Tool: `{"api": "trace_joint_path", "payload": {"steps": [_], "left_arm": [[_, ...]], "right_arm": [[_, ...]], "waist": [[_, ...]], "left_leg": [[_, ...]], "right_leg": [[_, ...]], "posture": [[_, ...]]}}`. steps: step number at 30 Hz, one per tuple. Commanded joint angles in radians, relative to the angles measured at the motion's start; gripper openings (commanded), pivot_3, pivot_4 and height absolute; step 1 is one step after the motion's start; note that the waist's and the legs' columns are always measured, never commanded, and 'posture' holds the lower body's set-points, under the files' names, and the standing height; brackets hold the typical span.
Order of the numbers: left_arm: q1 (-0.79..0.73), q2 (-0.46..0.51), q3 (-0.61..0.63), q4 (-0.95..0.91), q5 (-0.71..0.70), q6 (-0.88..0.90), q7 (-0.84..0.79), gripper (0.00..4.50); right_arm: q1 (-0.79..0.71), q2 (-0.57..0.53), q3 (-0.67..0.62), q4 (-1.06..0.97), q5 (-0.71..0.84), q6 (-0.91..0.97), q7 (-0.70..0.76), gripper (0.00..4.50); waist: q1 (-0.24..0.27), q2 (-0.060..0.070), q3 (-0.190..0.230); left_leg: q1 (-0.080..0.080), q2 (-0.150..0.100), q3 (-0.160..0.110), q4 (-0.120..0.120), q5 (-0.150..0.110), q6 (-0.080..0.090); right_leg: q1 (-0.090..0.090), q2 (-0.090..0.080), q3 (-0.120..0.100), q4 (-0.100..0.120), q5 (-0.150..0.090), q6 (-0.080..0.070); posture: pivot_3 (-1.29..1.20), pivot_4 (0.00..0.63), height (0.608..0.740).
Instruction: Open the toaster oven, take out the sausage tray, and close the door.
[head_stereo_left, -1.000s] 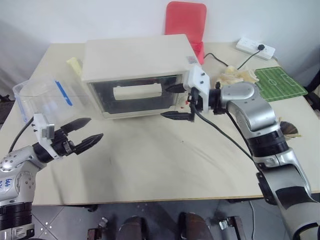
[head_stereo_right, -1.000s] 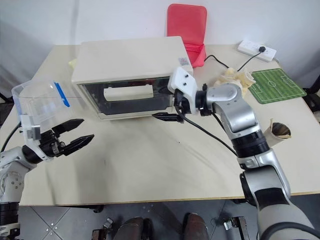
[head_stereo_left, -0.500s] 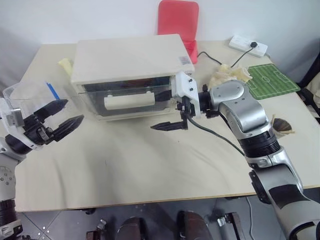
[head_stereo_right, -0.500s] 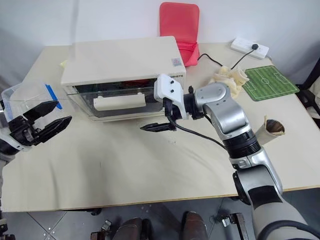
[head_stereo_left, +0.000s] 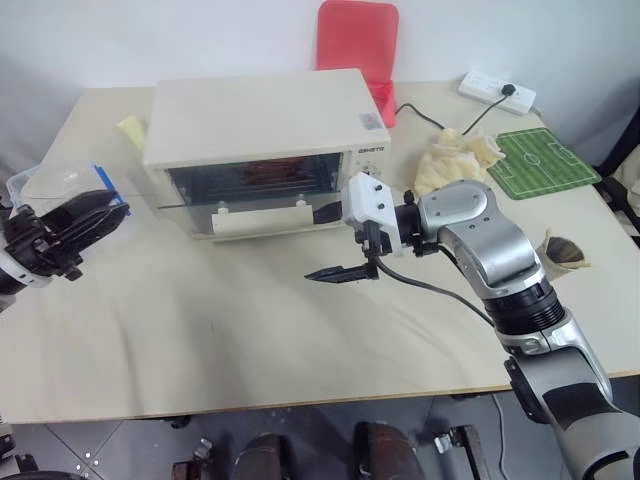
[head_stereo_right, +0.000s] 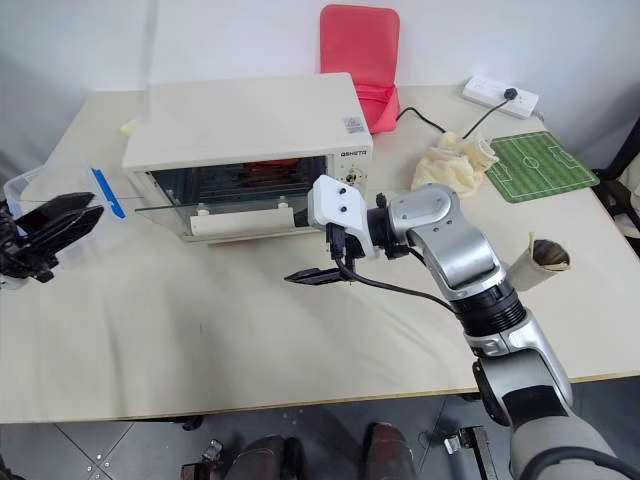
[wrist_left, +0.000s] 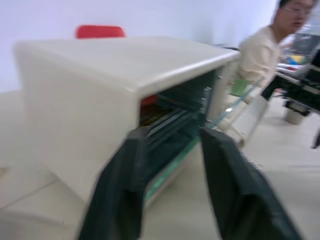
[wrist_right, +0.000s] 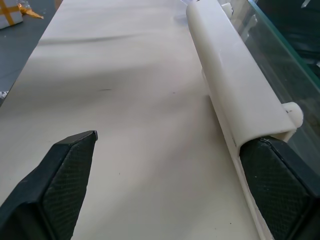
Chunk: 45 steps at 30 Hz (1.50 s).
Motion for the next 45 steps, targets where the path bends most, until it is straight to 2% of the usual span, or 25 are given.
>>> {"api": "trace_joint_path", "payload": {"steps": [1, 3, 10, 15, 20, 25, 29, 34, 38, 45], "left_arm": [[-0.061, 0.006, -0.045, 0.029, 0.015, -0.010, -0.031, 0.53], [-0.120, -0.014, -0.090, 0.075, 0.035, -0.022, -0.032, 0.01], [-0.228, -0.037, -0.212, 0.198, 0.117, -0.051, -0.089, 0.01], [-0.240, -0.052, -0.256, 0.195, 0.118, -0.025, -0.144, 0.01], [-0.222, -0.068, -0.298, 0.187, 0.139, -0.017, -0.173, 0.01], [-0.201, -0.054, -0.345, 0.173, 0.176, -0.004, -0.192, 0.01], [-0.177, -0.054, -0.387, 0.142, 0.209, -0.005, -0.200, 0.01], [-0.178, -0.077, -0.423, 0.142, 0.255, -0.026, -0.176, 0.01], [-0.147, -0.066, -0.494, 0.126, 0.345, -0.065, -0.174, 0.01], [-0.090, -0.100, -0.488, 0.058, 0.353, -0.092, -0.140, 0.01]], "right_arm": [[0.013, -0.007, -0.010, -0.100, 0.030, 0.015, -0.001, 4.50], [0.035, -0.020, -0.017, -0.147, 0.038, 0.043, -0.011, 4.50], [0.086, -0.048, -0.033, -0.245, 0.054, 0.123, -0.061, 4.50], [0.106, -0.103, -0.032, -0.282, 0.044, 0.223, -0.101, 4.50], [0.171, -0.257, -0.002, -0.318, -0.003, 0.239, -0.066, 4.50], [0.320, -0.502, -0.011, -0.411, -0.020, 0.178, 0.063, 4.50], [0.359, -0.583, -0.056, -0.400, -0.027, 0.143, 0.076, 4.50], [0.286, -0.526, -0.083, -0.325, -0.071, 0.116, -0.025, 4.50], [0.187, -0.389, -0.055, -0.248, -0.155, 0.082, -0.178, 4.50], [0.120, -0.190, 0.015, -0.194, -0.274, 0.013, -0.335, 4.50]], "waist": [[0.001, 0.000, 0.000], [0.002, 0.000, 0.000], [-0.001, -0.002, 0.000], [-0.001, -0.002, 0.000], [0.017, -0.003, 0.000], [0.034, -0.003, 0.000], [0.032, -0.004, 0.001], [0.024, -0.004, 0.001], [0.023, -0.004, 0.001], [0.027, -0.004, 0.000]], "left_leg": [[0.000, 0.000, 0.000, 0.000, 0.000, 0.000], [0.000, 0.000, 0.002, 0.000, 0.000, 0.000], [-0.001, 0.000, 0.007, 0.000, 0.000, 0.000], [-0.005, 0.000, 0.008, 0.002, 0.000, 0.000], [-0.012, 0.000, 0.006, 0.010, 0.000, 0.000], [-0.014, 0.000, 0.006, 0.015, -0.001, 0.000], [-0.014, 0.000, 0.008, 0.017, -0.001, 0.001], [-0.013, 0.001, 0.008, 0.019, 0.000, 0.002], [-0.012, 0.002, 0.009, 0.019, 0.000, 0.001], [-0.014, 0.001, 0.010, 0.019, 0.000, 0.001]], "right_leg": [[0.000, 0.000, 0.000, 0.000, 0.000, 0.000], [-0.001, 0.000, 0.000, 0.001, 0.000, 0.000], [-0.005, 0.000, 0.000, 0.003, 0.000, 0.000], [-0.010, 0.000, 0.001, 0.005, 0.000, 0.000], [-0.010, 0.000, 0.000, 0.005, 0.000, 0.000], [-0.009, 0.000, 0.000, 0.004, 0.000, 0.000], [-0.009, 0.000, 0.001, 0.003, 0.000, 0.000], [-0.010, 0.000, 0.005, 0.004, 0.000, 0.000], [-0.010, 0.000, 0.006, 0.006, 0.000, 0.000], [-0.011, 0.000, 0.005, 0.007, 0.000, 0.000]], "posture": [[0.00, 0.150, 0.740], [0.00, 0.150, 0.740], [0.00, 0.150, 0.740], [0.00, 0.150, 0.740], [0.00, 0.150, 0.740], [0.00, 0.150, 0.740], [0.00, 0.150, 0.740], [0.00, 0.150, 0.740], [0.00, 0.150, 0.740], [0.00, 0.150, 0.740]]}}
